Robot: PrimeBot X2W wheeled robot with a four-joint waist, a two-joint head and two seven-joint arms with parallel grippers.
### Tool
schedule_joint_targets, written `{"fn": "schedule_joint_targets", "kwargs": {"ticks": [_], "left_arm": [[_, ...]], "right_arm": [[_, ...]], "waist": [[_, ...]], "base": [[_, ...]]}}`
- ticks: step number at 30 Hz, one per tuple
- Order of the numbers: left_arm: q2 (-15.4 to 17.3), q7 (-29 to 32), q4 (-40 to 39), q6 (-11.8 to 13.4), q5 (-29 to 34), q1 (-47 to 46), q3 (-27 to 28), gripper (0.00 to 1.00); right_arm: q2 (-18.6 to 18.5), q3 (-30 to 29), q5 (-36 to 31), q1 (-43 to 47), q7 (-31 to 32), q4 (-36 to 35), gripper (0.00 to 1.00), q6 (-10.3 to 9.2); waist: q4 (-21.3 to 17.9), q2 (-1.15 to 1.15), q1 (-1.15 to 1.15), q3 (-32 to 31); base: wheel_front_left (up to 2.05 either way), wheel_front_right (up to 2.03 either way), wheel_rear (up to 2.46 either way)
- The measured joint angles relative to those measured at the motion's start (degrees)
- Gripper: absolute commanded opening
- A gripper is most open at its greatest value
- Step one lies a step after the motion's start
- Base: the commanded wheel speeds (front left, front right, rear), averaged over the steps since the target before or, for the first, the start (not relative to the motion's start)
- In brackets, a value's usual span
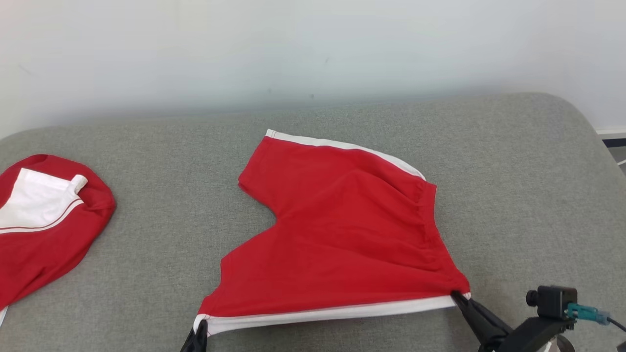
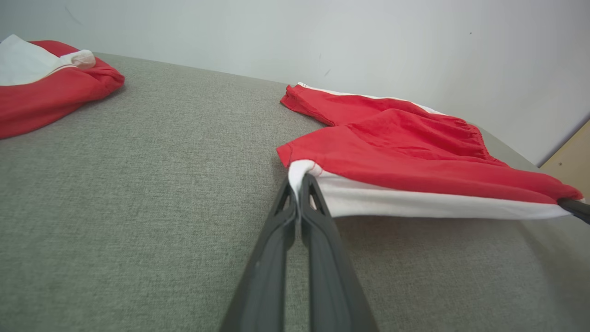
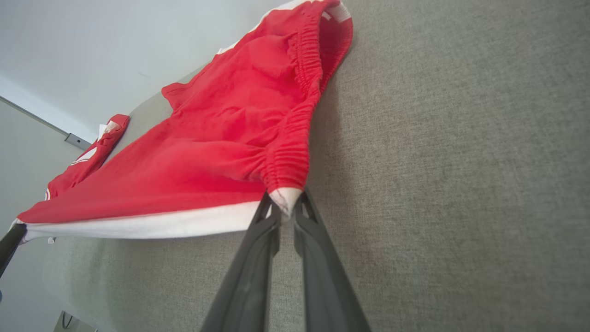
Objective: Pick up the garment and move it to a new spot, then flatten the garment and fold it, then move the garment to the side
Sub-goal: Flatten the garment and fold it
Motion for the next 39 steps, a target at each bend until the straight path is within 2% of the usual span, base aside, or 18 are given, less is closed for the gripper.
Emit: {"fn": "schedule_joint_targets", "kwargs": {"ticks": [6,9,13,18,21,22,31,39], "left_arm": [[-0.3,0.0,-0.3,-0.3,0.9,0.4,1.1,0.0],[0.1,0.0,0.0,-1.5,1.2,-1.4,1.7,0.0],[1.7,0.1,0.1,-3.0,2.1,-7.5,1.8,0.0],[3.9,3.7,2.4,-6.0,0.8,-17.6,2.8,0.0],[6.5,5.5,4.7,-7.1,1.7,-23.7,3.1,0.0],[6.5,5.5,4.7,-7.1,1.7,-23.7,3.1,0.0],[10.6,10.1,14.1,-9.9,3.3,-40.4,2.2,0.0],[12.1,13.1,29.2,-11.9,4.9,-54.4,-1.9,0.0]], "right_arm": [[-0.3,-1.7,-2.0,2.7,1.5,-2.6,0.0,0.0],[0.9,-4.2,-2.3,2.7,1.7,-3.6,0.0,-0.01],[2.8,-7.9,-3.7,2.3,1.1,-4.4,0.0,-0.01],[5.9,-10.0,-6.5,-0.7,2.4,-4.0,0.0,-0.01],[8.9,-11.3,-7.6,-4.1,3.2,-2.9,0.0,-0.01],[8.9,-11.3,-7.6,-4.1,3.2,-2.9,0.0,-0.01],[17.5,-12.9,-8.4,-15.0,6.1,4.2,0.0,-0.02],[23.1,-12.5,-4.4,-25.1,8.0,12.7,0.0,-0.02]], "waist": [[-0.4,0.0,0.01,-0.1],[-1.0,0.0,0.02,-0.1],[-1.9,0.01,0.02,-0.1],[-3.6,0.01,0.02,0.7],[-5.1,0.01,0.02,1.6],[-5.1,0.01,0.02,1.6],[-9.5,0.02,0.03,6.7],[-13.0,0.02,0.03,12.8]], "base": [[0.0,0.0,0.0],[0.0,0.0,0.0],[0.0,0.0,0.0],[0.0,0.0,0.0],[0.0,0.0,0.0],[0.0,0.0,0.0],[0.0,0.0,0.0],[0.0,0.0,0.0]]}}
